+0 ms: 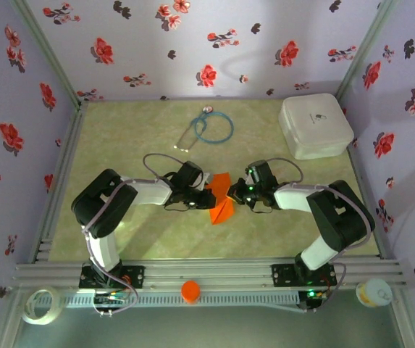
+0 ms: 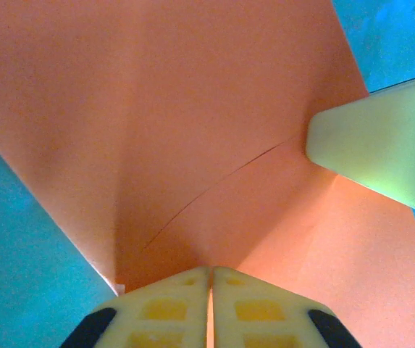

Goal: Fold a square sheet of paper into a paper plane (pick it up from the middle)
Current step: Turn over the paper at the center of the table.

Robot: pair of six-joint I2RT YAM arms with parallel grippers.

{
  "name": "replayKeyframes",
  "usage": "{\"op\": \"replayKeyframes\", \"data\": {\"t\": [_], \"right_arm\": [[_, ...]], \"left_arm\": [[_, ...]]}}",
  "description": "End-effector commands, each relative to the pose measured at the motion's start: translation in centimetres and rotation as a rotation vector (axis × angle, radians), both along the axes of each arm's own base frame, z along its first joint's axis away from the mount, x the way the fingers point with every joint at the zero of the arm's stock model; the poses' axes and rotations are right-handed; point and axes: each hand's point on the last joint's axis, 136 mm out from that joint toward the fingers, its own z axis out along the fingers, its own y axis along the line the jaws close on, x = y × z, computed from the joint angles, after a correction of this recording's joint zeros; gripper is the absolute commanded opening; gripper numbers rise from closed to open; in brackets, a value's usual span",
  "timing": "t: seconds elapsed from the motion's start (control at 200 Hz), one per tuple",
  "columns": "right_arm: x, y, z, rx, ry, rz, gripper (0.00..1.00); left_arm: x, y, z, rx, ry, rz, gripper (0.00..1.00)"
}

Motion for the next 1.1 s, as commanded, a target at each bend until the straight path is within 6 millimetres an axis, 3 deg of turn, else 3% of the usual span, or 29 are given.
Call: {"op": "replayKeyframes", "data": {"t": [0.0,0.22,0.45,0.595,0.65,0.725,0.875,0.98,1.095], "right_arm": [[-0.1,0.2,1.4,0.027,-0.048,0.039,0.00],[-0.2,-1.6,4.9,-0.105,-0.166,0.086,0.00],[-0.3,-6.0,9.1,-0.453,-0.339,0.110,0.00],[-0.5,-7.4,10.9,-0.647,-0.414,0.145,0.00],[-0.5,-7.9,11.2,-0.750,-0.435,0.166,0.00],[-0.3,-9.2,11.1,-0.911,-0.435,0.165,0.00],[0.4,-11.8,12.0,-1.255,-0.428,0.103,0.00],[0.8,-11.1,12.1,-1.350,-0.479,0.096,0.00],[0.9,-9.3,10.7,-1.363,-0.491,0.117,0.00]], "left_arm": [[0.8,0.6,1.8,-0.017,-0.057,0.029,0.14],[2.5,3.1,7.0,-0.011,-0.302,0.141,0.20],[3.0,8.6,12.1,0.105,-0.550,0.254,0.28],[3.3,11.3,14.3,0.124,-0.674,0.338,0.36],[3.3,12.0,14.7,0.125,-0.718,0.354,0.42],[3.3,13.2,15.0,0.135,-0.760,0.390,0.62],[3.3,15.4,15.3,0.165,-0.785,0.453,0.83],[3.5,16.9,15.0,0.183,-0.776,0.517,0.99],[3.0,18.2,15.0,0.155,-0.758,0.571,1.00]]}}
